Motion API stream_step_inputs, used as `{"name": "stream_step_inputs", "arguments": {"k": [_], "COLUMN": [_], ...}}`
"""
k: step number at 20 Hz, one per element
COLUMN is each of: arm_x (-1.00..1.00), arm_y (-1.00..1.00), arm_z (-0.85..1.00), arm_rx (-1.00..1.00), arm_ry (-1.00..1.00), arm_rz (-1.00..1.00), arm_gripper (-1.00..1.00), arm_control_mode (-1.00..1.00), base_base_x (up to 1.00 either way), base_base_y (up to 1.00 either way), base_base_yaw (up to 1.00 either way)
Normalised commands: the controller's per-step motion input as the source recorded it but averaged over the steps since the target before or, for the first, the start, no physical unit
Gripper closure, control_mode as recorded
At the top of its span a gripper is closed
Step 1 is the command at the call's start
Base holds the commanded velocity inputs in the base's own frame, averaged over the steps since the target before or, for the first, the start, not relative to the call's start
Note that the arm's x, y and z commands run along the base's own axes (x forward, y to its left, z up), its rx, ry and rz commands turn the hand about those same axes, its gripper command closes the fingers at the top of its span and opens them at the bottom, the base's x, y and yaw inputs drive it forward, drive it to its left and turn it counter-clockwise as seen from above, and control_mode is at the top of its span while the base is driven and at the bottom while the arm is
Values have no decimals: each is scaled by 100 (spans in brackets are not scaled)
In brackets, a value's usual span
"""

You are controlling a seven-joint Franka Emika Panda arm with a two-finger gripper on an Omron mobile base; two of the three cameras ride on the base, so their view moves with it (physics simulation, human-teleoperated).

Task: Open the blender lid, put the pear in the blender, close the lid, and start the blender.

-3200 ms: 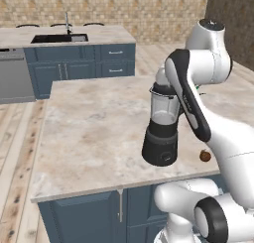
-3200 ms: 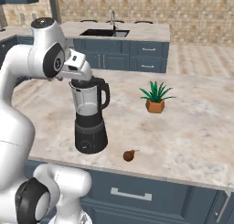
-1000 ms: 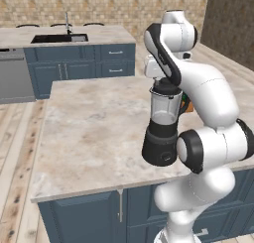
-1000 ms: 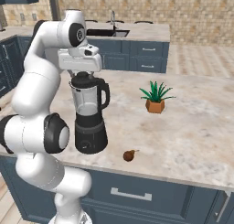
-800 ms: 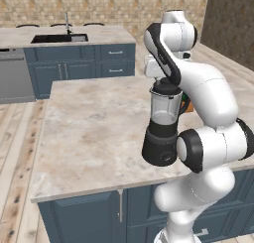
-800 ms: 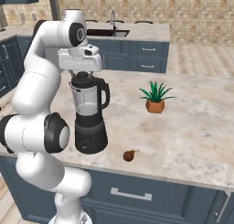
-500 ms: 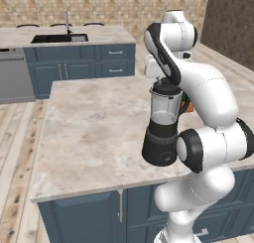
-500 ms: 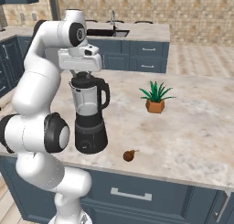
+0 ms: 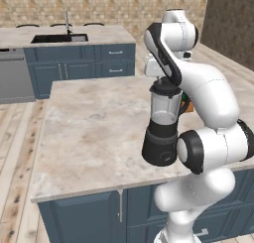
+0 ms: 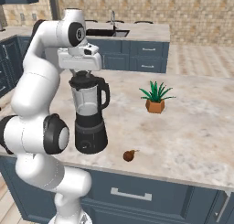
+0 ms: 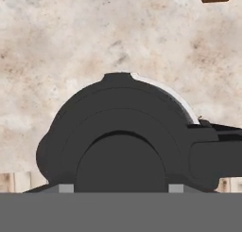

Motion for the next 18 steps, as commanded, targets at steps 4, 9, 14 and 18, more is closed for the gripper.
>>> {"name": "stream_step_inputs", "arguments": {"k": [4, 9, 14, 18], "arm_x": [-3, -29, -74, -97], "arm_y": [0, -5, -2, 6], "arm_z": [65, 100, 61, -3], "arm_rx": [0, 0, 0, 0], "arm_ry": [-14, -29, -33, -18], "arm_rz": [0, 0, 0, 0], "arm_gripper": [100, 100, 100, 100], "arm_control_mode": [-100, -100, -100, -100], "base_base_x": [0, 0, 0, 0], "base_base_y": [0, 0, 0, 0], "base_base_yaw": [0, 0, 0, 0]}}
